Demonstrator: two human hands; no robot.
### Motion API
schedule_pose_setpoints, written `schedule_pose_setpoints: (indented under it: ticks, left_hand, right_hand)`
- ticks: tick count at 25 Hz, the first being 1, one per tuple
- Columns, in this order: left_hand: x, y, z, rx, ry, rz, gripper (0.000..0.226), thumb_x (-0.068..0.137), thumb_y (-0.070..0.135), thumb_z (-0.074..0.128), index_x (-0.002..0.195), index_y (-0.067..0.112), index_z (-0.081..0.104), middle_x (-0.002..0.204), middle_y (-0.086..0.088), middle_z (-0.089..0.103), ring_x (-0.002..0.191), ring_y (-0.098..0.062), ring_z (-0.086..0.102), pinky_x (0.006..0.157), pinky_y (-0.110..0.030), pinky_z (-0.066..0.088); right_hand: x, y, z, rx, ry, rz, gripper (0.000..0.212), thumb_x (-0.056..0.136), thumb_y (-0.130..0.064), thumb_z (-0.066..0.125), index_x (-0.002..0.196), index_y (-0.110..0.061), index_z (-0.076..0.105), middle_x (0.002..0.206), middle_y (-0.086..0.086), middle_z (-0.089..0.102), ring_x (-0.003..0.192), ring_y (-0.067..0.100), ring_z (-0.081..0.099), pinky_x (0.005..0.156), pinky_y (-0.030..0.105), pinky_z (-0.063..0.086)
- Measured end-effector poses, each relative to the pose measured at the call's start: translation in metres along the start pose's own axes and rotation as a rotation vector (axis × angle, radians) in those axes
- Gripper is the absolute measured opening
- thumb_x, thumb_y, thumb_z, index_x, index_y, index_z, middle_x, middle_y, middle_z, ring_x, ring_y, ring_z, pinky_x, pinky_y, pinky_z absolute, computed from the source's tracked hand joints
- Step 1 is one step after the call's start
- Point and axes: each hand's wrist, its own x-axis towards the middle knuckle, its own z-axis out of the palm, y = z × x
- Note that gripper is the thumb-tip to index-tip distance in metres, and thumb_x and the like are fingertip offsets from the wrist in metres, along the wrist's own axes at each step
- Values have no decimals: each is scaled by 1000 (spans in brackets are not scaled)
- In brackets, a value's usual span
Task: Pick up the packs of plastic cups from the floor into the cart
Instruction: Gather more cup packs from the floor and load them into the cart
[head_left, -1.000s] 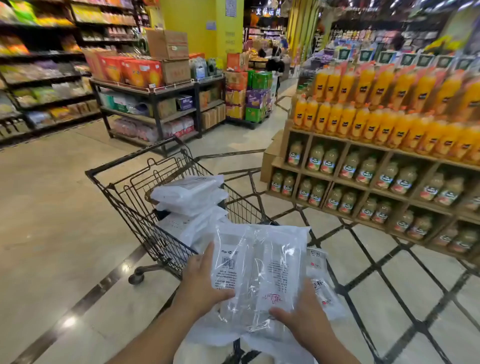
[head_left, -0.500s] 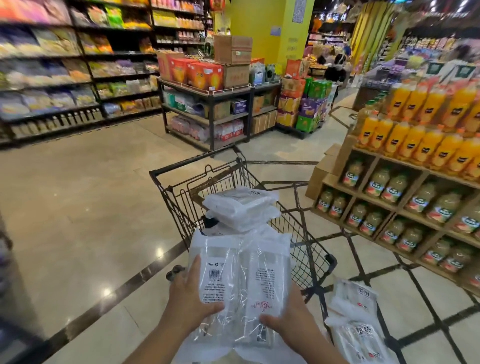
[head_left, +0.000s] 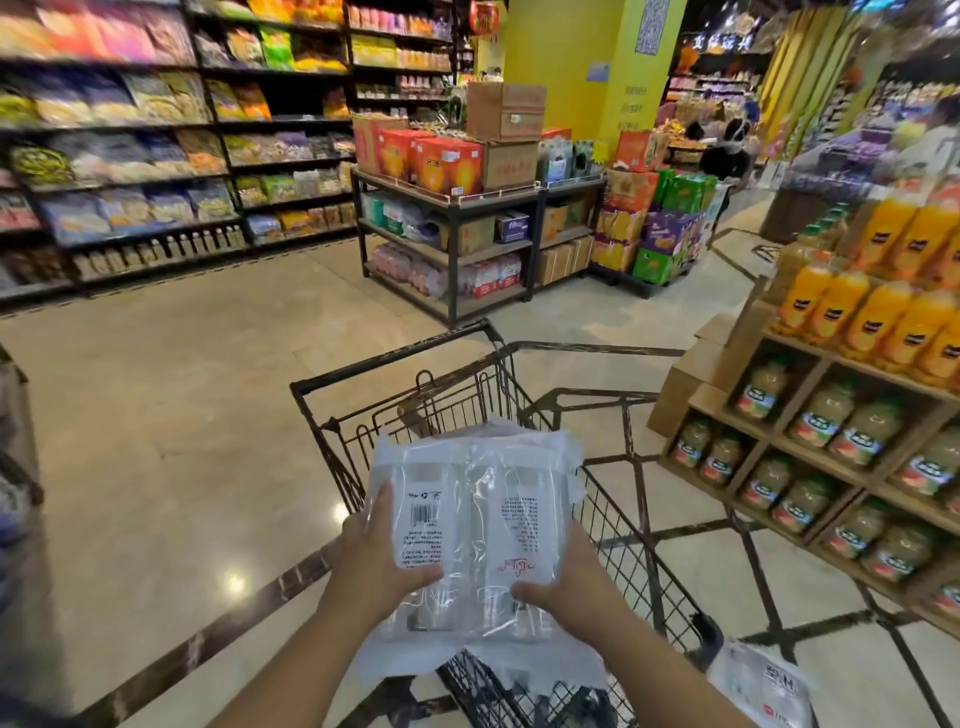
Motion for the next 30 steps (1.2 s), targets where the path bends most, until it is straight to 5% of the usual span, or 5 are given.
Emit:
schedule_pose_setpoints:
  ticks: [4, 8, 18, 30]
  left_hand:
    - [52, 10, -5, -23, -6, -18, 136, 66, 59, 87, 160, 37, -9, 152, -11, 26, 138, -30, 33, 112, -48, 37]
    - [114, 11, -10, -49, -44, 7, 136, 66, 57, 88, 160, 39, -9, 152, -13, 25, 139, -29, 32, 110, -47, 39]
    - [290, 21, 6, -29, -311, 80, 138, 65, 64, 85, 159, 37, -12, 154, -17, 22, 140, -34, 30, 112, -47, 35]
    - [344, 24, 30, 120, -509, 203, 132, 66, 70, 81, 160, 40, -7, 163, -18, 7, 149, -38, 19, 119, -49, 30]
  right_hand:
    - [51, -18, -14, -32, -4, 1, 97, 64, -43, 93, 137, -28, 31, 130, -5, 54, 115, 19, 59, 97, 36, 51]
    - [103, -35, -16, -62, 15, 61, 110, 61, -52, 91, 145, -25, 25, 136, 0, 51, 117, 21, 57, 97, 38, 51]
    - [214, -70, -20, -133, 164, 314, 115, 45, -65, 89, 139, -32, 31, 131, -3, 56, 114, 22, 62, 95, 47, 56]
    - [224, -65, 13, -76, 228, 528, 104, 74, -56, 80, 152, -18, 23, 147, 12, 43, 128, 31, 52, 105, 46, 47]
